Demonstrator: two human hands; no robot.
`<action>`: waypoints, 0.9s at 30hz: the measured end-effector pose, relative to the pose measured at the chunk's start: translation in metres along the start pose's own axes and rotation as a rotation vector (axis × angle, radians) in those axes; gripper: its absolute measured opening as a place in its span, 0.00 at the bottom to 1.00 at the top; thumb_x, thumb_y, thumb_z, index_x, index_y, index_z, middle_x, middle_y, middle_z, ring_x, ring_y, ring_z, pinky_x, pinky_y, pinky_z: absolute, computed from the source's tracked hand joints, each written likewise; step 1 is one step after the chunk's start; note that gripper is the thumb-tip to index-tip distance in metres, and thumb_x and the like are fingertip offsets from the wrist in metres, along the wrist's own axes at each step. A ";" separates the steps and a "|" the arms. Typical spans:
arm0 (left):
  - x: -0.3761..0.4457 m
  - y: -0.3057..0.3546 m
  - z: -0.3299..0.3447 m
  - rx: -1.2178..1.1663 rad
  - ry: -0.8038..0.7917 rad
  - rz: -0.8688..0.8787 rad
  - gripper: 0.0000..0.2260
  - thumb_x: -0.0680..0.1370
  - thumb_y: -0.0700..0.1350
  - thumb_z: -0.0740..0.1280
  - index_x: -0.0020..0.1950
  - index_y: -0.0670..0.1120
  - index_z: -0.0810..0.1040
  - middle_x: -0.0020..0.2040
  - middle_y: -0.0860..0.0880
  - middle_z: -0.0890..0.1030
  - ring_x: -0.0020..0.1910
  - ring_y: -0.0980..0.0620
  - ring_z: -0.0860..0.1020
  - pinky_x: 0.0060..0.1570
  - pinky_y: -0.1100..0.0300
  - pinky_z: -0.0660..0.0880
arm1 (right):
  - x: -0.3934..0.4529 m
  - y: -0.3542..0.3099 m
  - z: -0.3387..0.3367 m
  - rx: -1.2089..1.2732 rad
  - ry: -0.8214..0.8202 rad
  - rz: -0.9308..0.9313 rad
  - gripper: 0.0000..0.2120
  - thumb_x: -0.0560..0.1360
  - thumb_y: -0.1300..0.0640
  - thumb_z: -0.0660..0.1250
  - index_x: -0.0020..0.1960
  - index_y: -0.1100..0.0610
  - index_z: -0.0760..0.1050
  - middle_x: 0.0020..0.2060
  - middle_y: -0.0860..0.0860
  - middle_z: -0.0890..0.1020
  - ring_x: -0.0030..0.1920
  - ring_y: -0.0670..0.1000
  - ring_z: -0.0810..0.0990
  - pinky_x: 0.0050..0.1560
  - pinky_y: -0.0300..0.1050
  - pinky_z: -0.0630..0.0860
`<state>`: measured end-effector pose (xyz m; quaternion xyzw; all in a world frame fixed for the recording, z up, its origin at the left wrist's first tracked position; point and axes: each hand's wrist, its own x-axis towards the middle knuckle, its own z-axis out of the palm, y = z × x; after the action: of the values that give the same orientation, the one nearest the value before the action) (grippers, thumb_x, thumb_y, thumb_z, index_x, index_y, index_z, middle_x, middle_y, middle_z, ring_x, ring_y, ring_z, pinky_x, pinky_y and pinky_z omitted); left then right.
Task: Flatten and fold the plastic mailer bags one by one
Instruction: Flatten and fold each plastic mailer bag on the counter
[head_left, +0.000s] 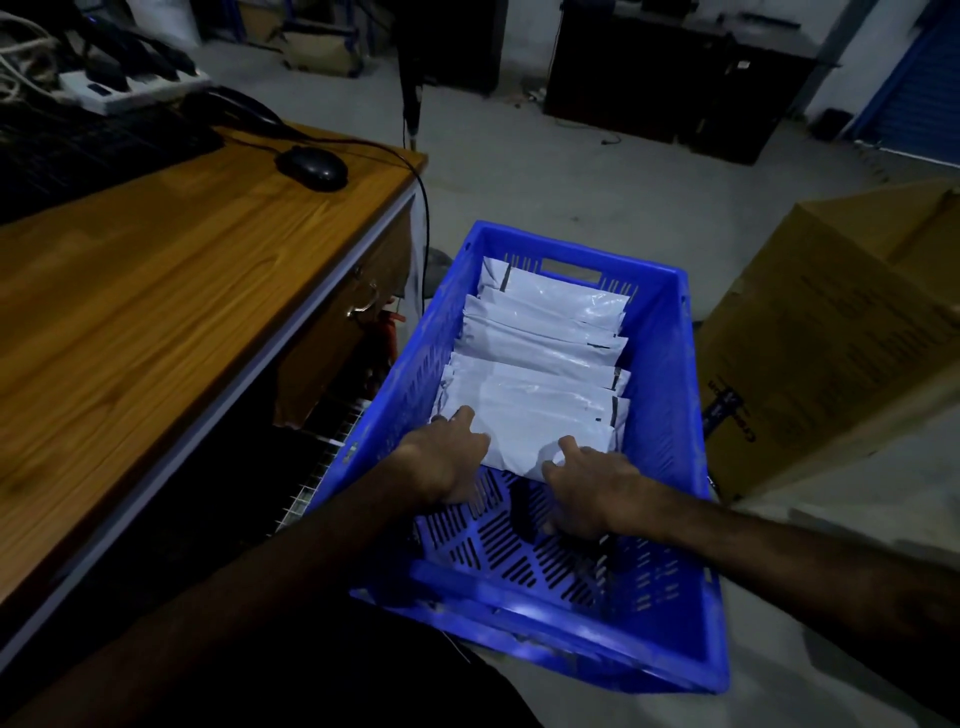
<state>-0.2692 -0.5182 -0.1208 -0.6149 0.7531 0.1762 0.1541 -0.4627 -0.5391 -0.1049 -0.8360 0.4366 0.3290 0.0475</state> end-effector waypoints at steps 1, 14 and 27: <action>-0.002 0.000 0.000 -0.016 0.005 0.006 0.23 0.80 0.52 0.69 0.72 0.46 0.70 0.70 0.42 0.64 0.66 0.36 0.73 0.54 0.46 0.74 | -0.003 0.000 0.000 0.019 0.000 -0.003 0.35 0.78 0.35 0.67 0.76 0.55 0.64 0.72 0.58 0.64 0.69 0.60 0.72 0.58 0.55 0.74; -0.031 -0.007 -0.008 -0.337 0.075 0.051 0.28 0.80 0.57 0.71 0.76 0.46 0.71 0.74 0.44 0.72 0.73 0.44 0.71 0.66 0.53 0.70 | -0.029 0.009 -0.006 0.398 0.267 0.029 0.26 0.80 0.38 0.65 0.74 0.47 0.71 0.70 0.48 0.75 0.70 0.55 0.74 0.59 0.52 0.75; -0.187 -0.038 -0.014 -0.916 1.020 -0.077 0.13 0.78 0.46 0.74 0.63 0.47 0.85 0.52 0.55 0.85 0.51 0.62 0.82 0.52 0.66 0.77 | -0.082 -0.069 -0.082 1.168 0.962 -0.405 0.06 0.82 0.55 0.69 0.58 0.51 0.83 0.51 0.41 0.86 0.54 0.41 0.84 0.54 0.41 0.80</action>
<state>-0.1950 -0.3681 -0.0272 -0.6505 0.5588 0.1596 -0.4889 -0.4018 -0.4693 -0.0064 -0.7895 0.3508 -0.3675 0.3443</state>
